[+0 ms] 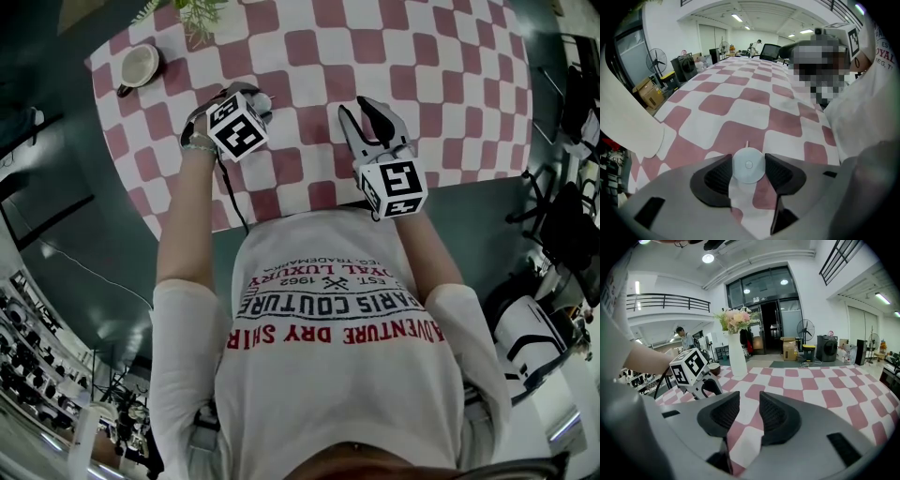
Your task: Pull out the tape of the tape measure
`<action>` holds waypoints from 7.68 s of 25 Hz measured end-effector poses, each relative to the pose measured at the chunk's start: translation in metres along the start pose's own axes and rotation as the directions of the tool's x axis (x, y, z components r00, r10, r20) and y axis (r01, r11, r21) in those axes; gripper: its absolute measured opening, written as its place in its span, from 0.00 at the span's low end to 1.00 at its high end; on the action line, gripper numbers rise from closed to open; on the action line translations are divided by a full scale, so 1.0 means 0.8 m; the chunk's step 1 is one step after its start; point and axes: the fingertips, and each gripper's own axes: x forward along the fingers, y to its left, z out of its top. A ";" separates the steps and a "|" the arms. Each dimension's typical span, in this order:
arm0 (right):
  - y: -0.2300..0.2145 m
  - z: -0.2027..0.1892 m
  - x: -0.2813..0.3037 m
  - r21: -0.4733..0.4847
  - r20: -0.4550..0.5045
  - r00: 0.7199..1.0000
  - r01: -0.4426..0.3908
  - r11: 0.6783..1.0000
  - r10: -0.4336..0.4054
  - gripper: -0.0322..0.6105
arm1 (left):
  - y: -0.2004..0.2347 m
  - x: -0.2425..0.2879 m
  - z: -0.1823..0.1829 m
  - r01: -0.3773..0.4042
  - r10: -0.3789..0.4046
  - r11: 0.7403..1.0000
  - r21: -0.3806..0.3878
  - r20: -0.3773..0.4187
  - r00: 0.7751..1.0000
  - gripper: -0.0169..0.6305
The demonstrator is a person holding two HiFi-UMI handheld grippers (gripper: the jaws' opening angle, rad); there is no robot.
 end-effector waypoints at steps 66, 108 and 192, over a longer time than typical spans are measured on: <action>0.001 0.006 -0.075 -0.501 -0.457 0.795 -0.601 0.623 0.400 0.10 | -0.140 -0.119 0.227 -0.125 0.071 0.942 0.312 0.179 0.981 0.39; -0.181 0.028 -0.090 -0.140 -0.184 0.983 -0.036 0.989 0.010 0.10 | -0.063 -0.153 0.220 -0.305 0.313 0.949 -0.076 0.332 0.890 0.38; -0.311 -0.065 -0.071 -0.079 -0.366 0.903 0.209 0.975 -0.224 0.10 | -0.012 -0.089 0.077 -0.273 0.332 0.911 -0.310 0.159 0.930 0.38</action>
